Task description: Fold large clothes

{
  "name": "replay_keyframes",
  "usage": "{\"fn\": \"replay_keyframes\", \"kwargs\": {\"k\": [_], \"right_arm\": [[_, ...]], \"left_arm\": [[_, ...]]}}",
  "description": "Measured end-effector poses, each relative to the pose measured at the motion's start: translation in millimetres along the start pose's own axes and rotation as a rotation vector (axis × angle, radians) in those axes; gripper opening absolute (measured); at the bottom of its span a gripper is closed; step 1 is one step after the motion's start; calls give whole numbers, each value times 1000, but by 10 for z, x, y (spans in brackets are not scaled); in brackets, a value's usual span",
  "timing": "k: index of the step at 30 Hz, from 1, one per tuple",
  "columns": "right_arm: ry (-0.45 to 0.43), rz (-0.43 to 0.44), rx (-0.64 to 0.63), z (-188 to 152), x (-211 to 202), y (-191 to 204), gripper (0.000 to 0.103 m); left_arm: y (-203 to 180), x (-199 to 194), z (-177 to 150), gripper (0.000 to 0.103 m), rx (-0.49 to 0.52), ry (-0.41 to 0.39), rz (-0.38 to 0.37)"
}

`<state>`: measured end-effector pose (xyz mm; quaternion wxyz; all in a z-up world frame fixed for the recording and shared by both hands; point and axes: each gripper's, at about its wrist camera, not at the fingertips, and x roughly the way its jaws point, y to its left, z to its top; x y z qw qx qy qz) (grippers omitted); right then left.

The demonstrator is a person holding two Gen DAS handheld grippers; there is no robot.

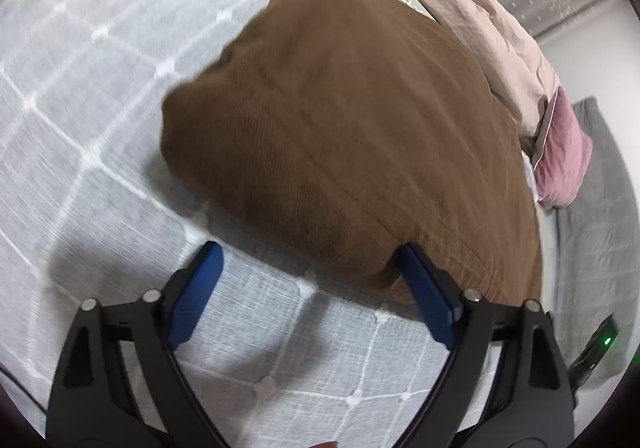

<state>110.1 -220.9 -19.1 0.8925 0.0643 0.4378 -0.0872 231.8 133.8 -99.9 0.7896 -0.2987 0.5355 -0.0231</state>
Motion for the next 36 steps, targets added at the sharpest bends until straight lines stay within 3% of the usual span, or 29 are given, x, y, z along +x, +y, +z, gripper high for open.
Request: {"fn": "replay_keyframes", "kwargs": {"k": [6,13,16,17,18,19,22,25,28,32,36], "right_arm": [[13,23,-13,-46,68,120,79],[24,53,-40,-90,135,269,79],[14,67,-43,-101,141,296,79],[14,74,-37,-103,147,301,79],[15,78,-28,-106,155,301,79],[18,82,-22,-109,156,303,79],[23,98,-14,-106,144,299,79],[31,125,11,-94,139,251,79],[45,163,64,-68,141,147,79],[51,206,151,-25,104,-55,79],[34,220,238,34,3,-343,79]], "left_arm": [[73,41,45,100,-66,-51,-89],[208,63,145,101,-132,-155,-173],[284,99,213,100,-166,-202,-241],[316,92,219,98,-181,-218,-255],[351,80,240,79,-198,-236,-252],[387,94,260,54,-212,-242,-232],[455,141,283,41,-258,-224,-288],[233,-81,279,31,-174,-280,-257],[-247,-444,259,29,-28,-393,-256],[-1109,-766,152,28,168,-476,-283],[-1927,-819,-39,28,367,-491,-323]]}}
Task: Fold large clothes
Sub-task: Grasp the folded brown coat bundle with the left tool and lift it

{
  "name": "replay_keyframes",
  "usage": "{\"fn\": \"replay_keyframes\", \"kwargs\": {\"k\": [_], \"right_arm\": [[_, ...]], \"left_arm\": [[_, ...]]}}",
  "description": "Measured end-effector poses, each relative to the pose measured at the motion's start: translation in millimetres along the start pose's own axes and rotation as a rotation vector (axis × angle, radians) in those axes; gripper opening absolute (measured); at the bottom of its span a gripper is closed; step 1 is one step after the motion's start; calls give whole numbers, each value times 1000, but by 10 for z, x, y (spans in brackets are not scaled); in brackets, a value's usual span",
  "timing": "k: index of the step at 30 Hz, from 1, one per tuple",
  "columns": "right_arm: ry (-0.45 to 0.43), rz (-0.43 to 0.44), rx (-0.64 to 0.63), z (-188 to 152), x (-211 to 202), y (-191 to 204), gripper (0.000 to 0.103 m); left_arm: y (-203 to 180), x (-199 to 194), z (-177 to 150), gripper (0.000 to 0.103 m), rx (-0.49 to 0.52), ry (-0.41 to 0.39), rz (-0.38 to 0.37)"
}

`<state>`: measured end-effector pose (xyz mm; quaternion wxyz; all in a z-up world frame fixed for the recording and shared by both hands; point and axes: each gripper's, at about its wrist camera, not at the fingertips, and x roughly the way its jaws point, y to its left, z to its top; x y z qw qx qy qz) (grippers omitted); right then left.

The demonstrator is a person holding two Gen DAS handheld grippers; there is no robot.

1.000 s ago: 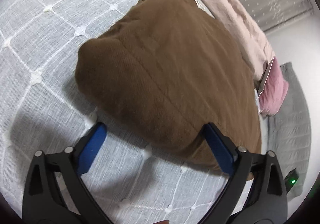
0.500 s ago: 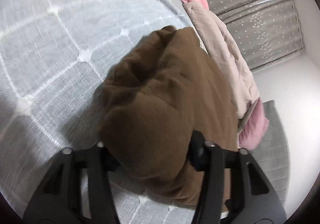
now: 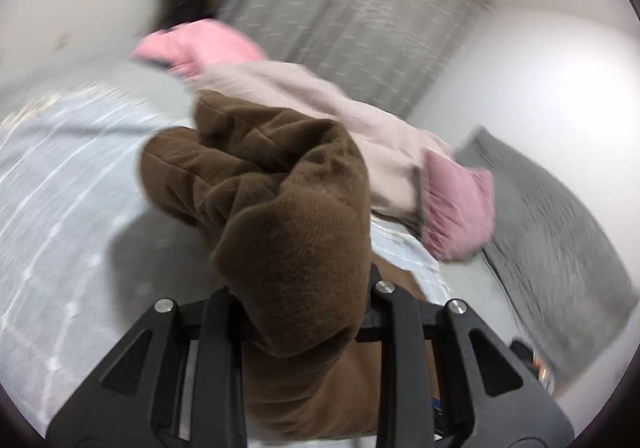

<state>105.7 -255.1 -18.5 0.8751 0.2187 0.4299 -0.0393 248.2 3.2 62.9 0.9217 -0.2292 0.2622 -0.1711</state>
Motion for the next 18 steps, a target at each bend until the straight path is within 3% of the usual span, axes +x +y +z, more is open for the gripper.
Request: {"fn": "replay_keyframes", "kwargs": {"k": [6,9,12,14,16,18], "right_arm": [[-49,0,153,97,-234,-518,79],[-73,-18,242,128,-334,-818,79],[-100,-38,338,119,-438,-1107,79],[-112,-34,405,94,-491,-1292,79],[-119,-26,448,73,-516,-1397,79],[-122,-18,476,52,-530,-1457,79]], "left_arm": [[-979,373,-279,28,195,65,-141],[-1223,540,-489,28,254,132,-199],[-1303,813,-794,29,270,278,-300],[-1248,1082,-1094,32,280,458,-363],[-1159,1327,-1395,34,318,611,-355],[-1135,1269,-1548,36,416,579,-351]]}}
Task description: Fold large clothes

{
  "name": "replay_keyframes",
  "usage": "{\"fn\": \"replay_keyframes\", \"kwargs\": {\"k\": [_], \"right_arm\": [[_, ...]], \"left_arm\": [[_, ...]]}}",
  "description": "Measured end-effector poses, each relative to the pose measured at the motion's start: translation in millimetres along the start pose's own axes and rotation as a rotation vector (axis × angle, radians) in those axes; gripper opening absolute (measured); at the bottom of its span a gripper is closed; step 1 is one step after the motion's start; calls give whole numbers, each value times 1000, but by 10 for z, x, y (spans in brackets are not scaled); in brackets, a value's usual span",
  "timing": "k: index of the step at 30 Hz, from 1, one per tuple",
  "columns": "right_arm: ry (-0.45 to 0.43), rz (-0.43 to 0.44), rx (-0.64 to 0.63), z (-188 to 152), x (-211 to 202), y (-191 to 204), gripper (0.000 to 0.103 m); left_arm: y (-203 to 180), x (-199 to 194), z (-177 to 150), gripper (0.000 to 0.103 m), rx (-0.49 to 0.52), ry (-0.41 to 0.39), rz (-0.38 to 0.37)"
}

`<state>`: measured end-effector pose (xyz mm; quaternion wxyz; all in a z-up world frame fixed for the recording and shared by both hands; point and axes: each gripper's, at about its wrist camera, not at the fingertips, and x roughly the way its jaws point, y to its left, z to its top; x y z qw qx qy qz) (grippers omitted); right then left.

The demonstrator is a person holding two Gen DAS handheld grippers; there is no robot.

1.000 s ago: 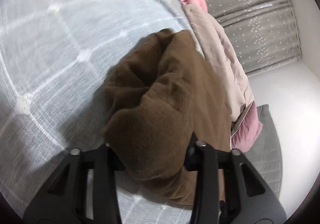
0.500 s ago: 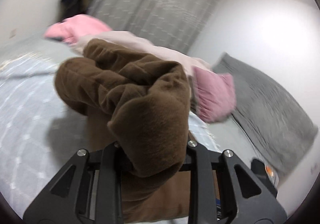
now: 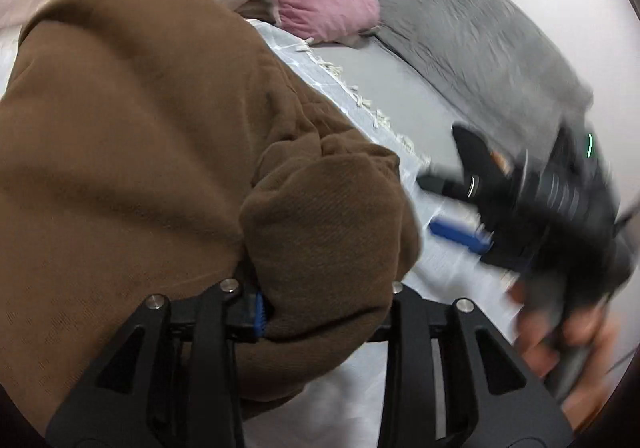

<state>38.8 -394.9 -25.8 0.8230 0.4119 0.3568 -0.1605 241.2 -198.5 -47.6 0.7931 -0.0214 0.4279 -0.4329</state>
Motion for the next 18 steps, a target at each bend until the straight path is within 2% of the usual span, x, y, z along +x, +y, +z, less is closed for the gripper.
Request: {"fn": "replay_keyframes", "kwargs": {"k": [2,3,4,8,10,13,16,18], "right_arm": [[7,21,15,-11,-5,-10,79],[15,43,17,-20,-3,-2,79],[24,70,17,-35,0,16,79],[27,110,-2,-12,-16,65,79],[37,168,5,-9,-42,90,79],[37,239,14,91,5,134,79],[77,346,26,118,91,184,79],[128,374,44,112,233,210,80]], "left_arm": [[-111,-132,-8,45,59,-19,25],[-125,-187,28,53,60,-10,17],[-161,-299,44,60,57,-4,-21],[-284,-669,-60,71,73,-7,-143],[-321,-814,-142,73,78,-16,-147],[-179,-1065,-195,73,64,-51,-106],[-33,-1120,-203,74,49,-77,39],[95,-1218,-313,74,40,-80,98]]}}
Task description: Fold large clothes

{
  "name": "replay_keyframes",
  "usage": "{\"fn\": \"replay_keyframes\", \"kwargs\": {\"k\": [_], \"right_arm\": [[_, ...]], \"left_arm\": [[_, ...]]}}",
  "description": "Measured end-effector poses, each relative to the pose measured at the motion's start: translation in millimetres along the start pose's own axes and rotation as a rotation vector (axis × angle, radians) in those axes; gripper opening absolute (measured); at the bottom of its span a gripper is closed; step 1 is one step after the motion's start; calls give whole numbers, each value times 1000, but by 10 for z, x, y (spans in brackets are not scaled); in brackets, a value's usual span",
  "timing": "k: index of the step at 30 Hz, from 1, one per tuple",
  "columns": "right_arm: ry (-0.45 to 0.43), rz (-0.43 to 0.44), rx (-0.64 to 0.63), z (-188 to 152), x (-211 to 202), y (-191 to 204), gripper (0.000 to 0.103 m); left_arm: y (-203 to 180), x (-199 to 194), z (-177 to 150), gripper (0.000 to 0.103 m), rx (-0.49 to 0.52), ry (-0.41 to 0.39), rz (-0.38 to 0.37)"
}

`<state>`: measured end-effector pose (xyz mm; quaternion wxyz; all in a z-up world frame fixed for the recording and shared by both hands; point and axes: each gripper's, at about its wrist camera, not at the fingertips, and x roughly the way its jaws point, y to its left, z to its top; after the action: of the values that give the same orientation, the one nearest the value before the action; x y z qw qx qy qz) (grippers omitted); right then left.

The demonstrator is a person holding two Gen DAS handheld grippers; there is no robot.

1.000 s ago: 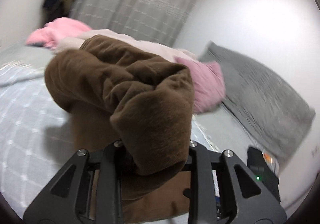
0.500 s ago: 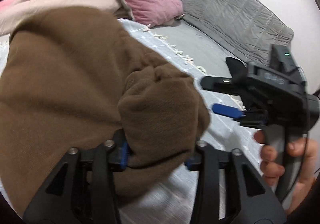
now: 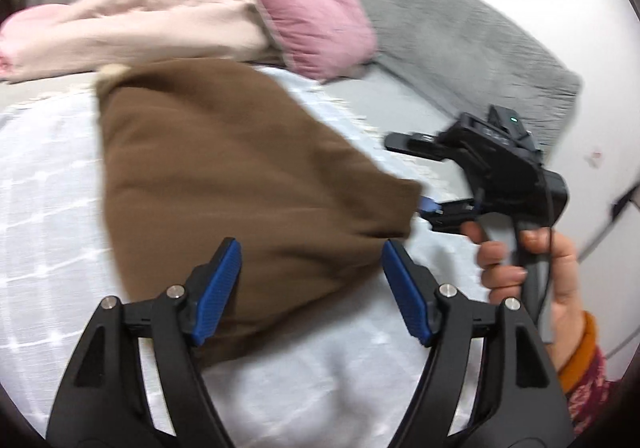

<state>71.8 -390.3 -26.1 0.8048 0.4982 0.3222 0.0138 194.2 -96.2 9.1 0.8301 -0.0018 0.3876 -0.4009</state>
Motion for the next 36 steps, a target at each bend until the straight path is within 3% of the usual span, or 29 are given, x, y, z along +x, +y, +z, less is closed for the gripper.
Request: {"fn": "replay_keyframes", "kwargs": {"k": [6,11,14,16,17,18,21,24,26,29,30,32,33,36], "right_arm": [[182,148,133,80,542,-80,81],[284,132,59,416,773,3,81],[312,109,-4,586,878,108,79],[311,84,-73,644,951,247,61],[316,54,-108,645,982,317,34],[316,12,-159,650,1015,432,24],[263,8,-252,670,898,822,15],[158,132,-248,817,489,1111,14],[89,166,-287,909,244,1144,14],[42,89,-280,1030,97,752,16],[48,7,-278,1041,147,493,19],[118,-124,-249,997,329,69,25],[165,-163,-215,937,427,-190,34],[100,-69,-132,802,258,-594,49]], "left_arm": [[400,1,-47,74,-32,29,156],[629,96,54,74,-76,59,146],[833,168,109,76,-153,64,128],[955,264,138,79,-214,65,87],[1051,327,138,79,-265,61,45],[1110,371,150,79,-306,55,33],[1180,421,184,79,-381,34,39],[1049,373,306,79,-380,-31,-41],[932,406,391,81,-357,-27,-37],[747,539,437,82,-311,12,8],[720,580,436,82,-301,22,21],[593,712,385,85,-254,45,84],[560,736,354,88,-239,47,101],[477,748,312,88,-209,44,151]]}}
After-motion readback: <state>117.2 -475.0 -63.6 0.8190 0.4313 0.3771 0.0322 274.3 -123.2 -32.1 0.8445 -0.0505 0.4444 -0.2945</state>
